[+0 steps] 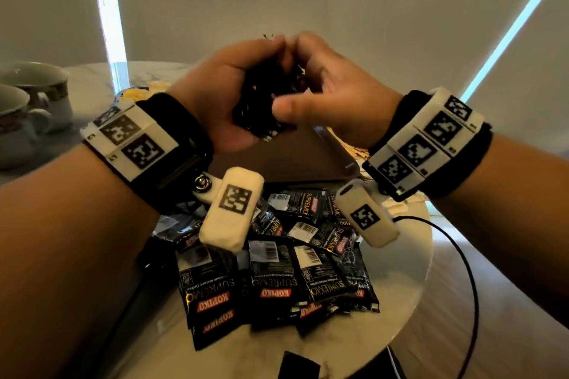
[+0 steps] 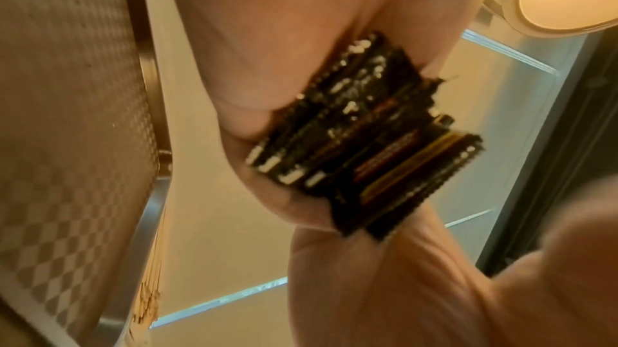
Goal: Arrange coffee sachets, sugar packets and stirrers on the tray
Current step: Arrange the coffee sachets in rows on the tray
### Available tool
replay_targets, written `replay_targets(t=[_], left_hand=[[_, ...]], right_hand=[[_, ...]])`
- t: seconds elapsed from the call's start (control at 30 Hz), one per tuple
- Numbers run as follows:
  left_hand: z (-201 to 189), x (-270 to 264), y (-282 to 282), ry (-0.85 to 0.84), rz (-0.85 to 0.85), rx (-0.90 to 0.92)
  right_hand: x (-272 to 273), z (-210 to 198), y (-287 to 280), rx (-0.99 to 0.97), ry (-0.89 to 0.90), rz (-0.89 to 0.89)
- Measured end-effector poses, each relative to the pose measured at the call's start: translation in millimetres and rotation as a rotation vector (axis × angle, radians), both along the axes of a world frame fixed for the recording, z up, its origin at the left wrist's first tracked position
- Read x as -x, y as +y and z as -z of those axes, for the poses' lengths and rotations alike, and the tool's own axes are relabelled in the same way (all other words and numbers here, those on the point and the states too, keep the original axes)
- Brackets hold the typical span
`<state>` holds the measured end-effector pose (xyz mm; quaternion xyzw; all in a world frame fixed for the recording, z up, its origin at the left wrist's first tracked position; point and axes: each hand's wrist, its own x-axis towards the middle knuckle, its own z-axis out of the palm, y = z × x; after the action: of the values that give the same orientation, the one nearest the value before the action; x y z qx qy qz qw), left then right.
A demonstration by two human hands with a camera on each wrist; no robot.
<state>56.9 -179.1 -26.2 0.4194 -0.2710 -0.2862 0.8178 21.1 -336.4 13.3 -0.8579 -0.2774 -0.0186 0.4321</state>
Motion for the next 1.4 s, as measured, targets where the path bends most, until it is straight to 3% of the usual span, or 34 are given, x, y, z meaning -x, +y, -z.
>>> replay_targets(t=[0.13, 0.27, 0.37, 0.47, 0.53, 0.67, 0.8, 0.9, 1.17, 1.4], left_hand=[[-4.6, 9.3, -4.0, -0.086, 0.12, 0.1], [-0.2, 1.8, -1.4, -0.139, 0.099, 0.018], [2.9, -3.5, -1.2, -0.075, -0.036, -0.085], [8.4, -13.7, 1.7, 0.018, -0.229, -0.123], [9.8, -18.0, 4.3, 0.039, -0.315, -0.138], [7.4, -16.8, 5.6, 0.03, -0.364, -0.124], [6.6, -15.2, 3.4, 0.037, -0.381, -0.148], [7.5, -16.0, 4.8, 0.036, -0.383, -0.146], [8.6, -18.3, 6.8, 0.043, -0.381, -0.161], [12.1, -22.4, 9.8, 0.06, -0.391, -0.153]], right_hand=[[-1.1, 6.2, 2.9, 0.093, -0.152, 0.031], [-1.7, 7.8, -0.4, 0.165, -0.216, 0.002], [1.5, 4.5, -8.1, 0.185, -0.061, 0.074], [-4.6, 5.1, -28.9, 0.222, 0.105, 0.375], [-4.9, 9.1, -44.3, 0.337, 0.269, 0.466], [7.1, 23.4, -53.8, 0.831, 0.452, 0.361], [11.3, 37.5, -40.8, 0.898, 0.567, 0.423], [13.6, 45.7, -33.9, 0.996, 0.537, 0.421], [4.7, 54.5, -43.4, 0.755, 0.515, 0.5], [-4.6, 44.3, -68.1, 0.25, 0.601, 0.545]])
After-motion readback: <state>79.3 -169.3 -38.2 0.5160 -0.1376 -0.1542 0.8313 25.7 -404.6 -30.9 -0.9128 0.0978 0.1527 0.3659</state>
